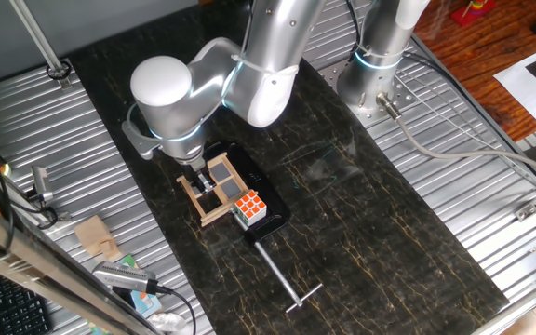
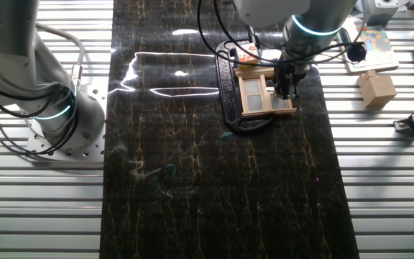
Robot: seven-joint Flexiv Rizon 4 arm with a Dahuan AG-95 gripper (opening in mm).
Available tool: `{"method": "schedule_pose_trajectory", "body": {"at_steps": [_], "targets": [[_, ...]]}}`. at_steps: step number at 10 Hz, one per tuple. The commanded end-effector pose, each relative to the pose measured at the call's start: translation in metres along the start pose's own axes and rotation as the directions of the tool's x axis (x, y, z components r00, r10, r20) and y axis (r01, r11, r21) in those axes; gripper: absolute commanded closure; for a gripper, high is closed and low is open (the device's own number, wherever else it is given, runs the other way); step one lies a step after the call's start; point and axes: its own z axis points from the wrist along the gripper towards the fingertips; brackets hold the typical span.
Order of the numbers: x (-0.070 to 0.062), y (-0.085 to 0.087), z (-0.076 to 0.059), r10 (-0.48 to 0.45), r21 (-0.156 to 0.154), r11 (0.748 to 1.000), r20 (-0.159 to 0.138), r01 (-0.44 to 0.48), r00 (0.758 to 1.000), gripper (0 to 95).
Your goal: Close a sliding window
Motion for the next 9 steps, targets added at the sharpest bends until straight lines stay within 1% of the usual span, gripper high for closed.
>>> {"method": "schedule_pose_trajectory", "body": {"at_steps": [1, 9], "targets": [[0.0003, 0.0005, -0.0001, 0.002, 0.0, 1.0, -0.001, -0.002, 1.0, 95.0], [-0.0001, 0.002, 0.0016, 0.007, 0.0, 1.0, 0.001, -0.007, 1.0, 95.0]]}}
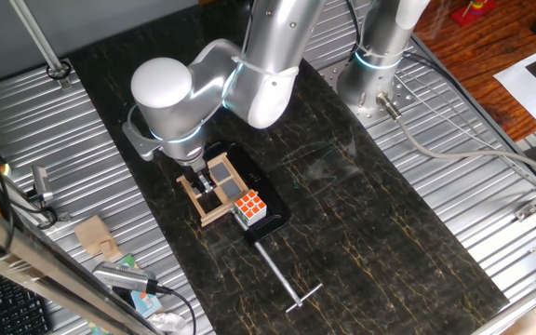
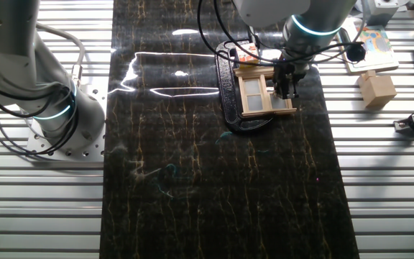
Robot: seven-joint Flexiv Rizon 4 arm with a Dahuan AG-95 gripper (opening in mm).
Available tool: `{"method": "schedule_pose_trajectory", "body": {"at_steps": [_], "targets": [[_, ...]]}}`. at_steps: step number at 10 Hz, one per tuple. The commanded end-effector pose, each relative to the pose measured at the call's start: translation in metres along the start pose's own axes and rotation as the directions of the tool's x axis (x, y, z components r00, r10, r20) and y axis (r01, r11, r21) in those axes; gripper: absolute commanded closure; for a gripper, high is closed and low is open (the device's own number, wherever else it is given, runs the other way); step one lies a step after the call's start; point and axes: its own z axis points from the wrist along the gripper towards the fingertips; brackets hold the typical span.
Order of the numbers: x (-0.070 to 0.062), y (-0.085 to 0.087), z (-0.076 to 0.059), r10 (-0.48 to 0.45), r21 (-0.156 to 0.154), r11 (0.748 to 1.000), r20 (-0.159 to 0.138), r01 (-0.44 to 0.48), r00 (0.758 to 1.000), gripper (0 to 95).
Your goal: Close a sliding window
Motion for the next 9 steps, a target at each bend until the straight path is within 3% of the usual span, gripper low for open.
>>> {"method": "schedule_pose_trajectory", "body": {"at_steps": [1, 9], "targets": [[-0.0002, 0.0003, 0.0001, 0.004, 0.0, 1.0, 0.001, -0.004, 1.0, 95.0], [-0.0011, 0.0054, 0.0006, 0.013, -0.005, 1.0, 0.005, -0.013, 1.0, 95.0]]}}
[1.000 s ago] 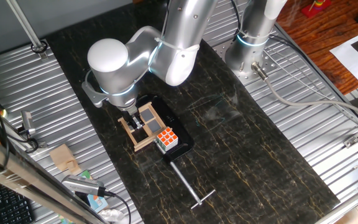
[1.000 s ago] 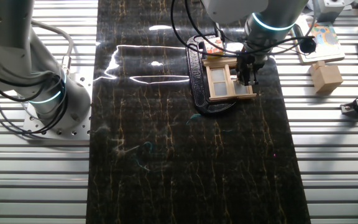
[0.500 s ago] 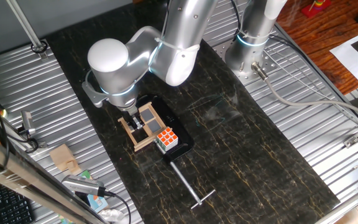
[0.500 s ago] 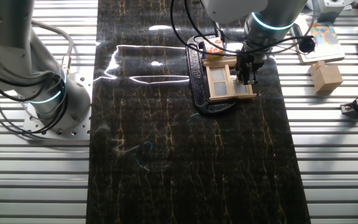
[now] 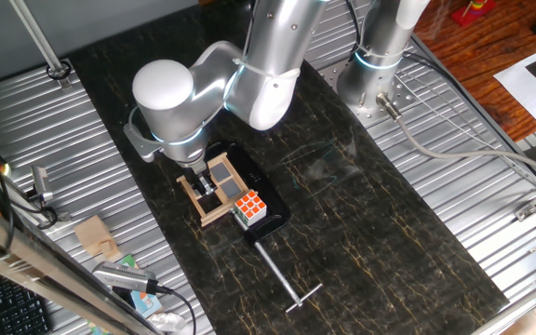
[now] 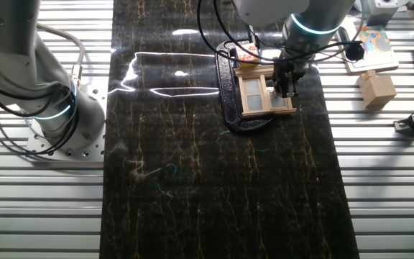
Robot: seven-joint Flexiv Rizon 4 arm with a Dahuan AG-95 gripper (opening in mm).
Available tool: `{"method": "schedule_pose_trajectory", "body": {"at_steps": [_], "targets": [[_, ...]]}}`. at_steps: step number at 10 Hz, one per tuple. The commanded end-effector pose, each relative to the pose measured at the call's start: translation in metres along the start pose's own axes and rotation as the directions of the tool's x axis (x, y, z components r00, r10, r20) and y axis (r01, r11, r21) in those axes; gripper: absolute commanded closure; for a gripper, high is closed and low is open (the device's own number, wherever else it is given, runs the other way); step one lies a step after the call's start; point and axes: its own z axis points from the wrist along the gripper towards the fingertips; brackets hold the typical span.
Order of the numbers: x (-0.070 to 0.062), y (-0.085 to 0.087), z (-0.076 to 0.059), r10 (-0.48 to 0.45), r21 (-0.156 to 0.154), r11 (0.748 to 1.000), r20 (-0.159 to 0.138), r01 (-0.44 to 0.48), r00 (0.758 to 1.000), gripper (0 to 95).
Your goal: Close a sliding window
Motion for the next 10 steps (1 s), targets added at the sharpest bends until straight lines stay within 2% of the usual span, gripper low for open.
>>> {"method": "schedule_pose_trajectory", "body": {"at_steps": [1, 10], "targets": [[0.0, 0.001, 0.0, 0.002, -0.001, 1.0, 0.003, -0.002, 1.0, 95.0], [-0.002, 0.012, 0.001, 0.018, -0.005, 1.0, 0.009, -0.018, 1.0, 95.0]]}}
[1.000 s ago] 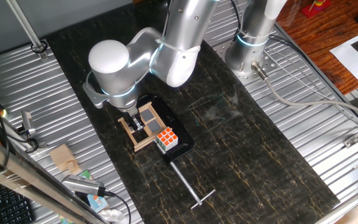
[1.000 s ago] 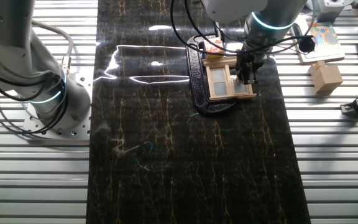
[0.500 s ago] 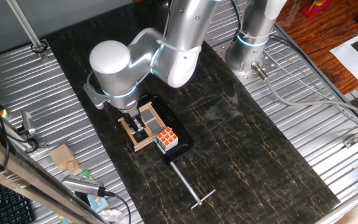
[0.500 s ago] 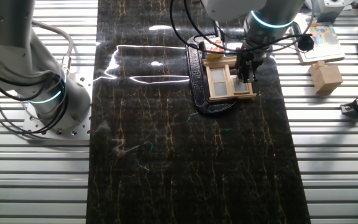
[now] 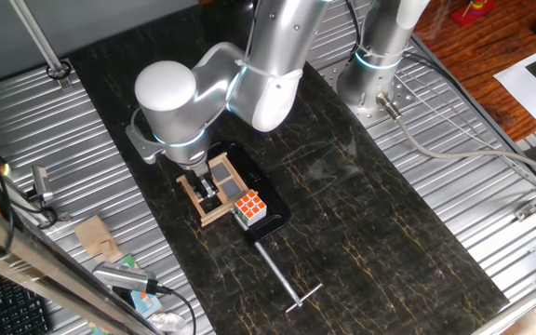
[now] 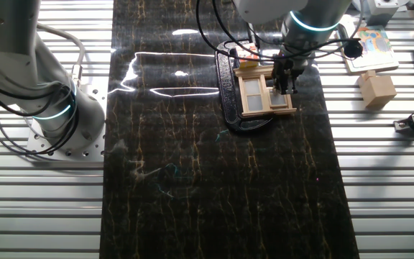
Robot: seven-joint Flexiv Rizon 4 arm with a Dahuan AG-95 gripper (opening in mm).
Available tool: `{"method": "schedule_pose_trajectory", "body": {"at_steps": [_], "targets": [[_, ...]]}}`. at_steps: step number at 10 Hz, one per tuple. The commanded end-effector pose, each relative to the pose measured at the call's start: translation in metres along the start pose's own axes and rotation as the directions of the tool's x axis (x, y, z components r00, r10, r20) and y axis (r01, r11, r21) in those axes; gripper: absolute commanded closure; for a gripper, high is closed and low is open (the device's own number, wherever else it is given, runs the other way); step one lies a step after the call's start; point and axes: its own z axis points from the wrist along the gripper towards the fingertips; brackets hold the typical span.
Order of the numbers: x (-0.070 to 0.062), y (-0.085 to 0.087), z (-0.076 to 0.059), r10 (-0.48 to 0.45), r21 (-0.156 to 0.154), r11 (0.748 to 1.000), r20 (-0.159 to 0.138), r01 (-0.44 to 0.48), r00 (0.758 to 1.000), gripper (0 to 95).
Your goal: Close a sliding window
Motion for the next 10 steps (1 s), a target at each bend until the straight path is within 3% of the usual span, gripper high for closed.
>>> {"method": "schedule_pose_trajectory", "body": {"at_steps": [1, 10], "targets": [[0.0, 0.0003, 0.0003, 0.002, 0.0, 1.0, 0.002, -0.002, 1.0, 95.0], [0.0, 0.0025, -0.0017, 0.007, -0.002, 1.0, 0.005, -0.007, 1.0, 95.0]]}}
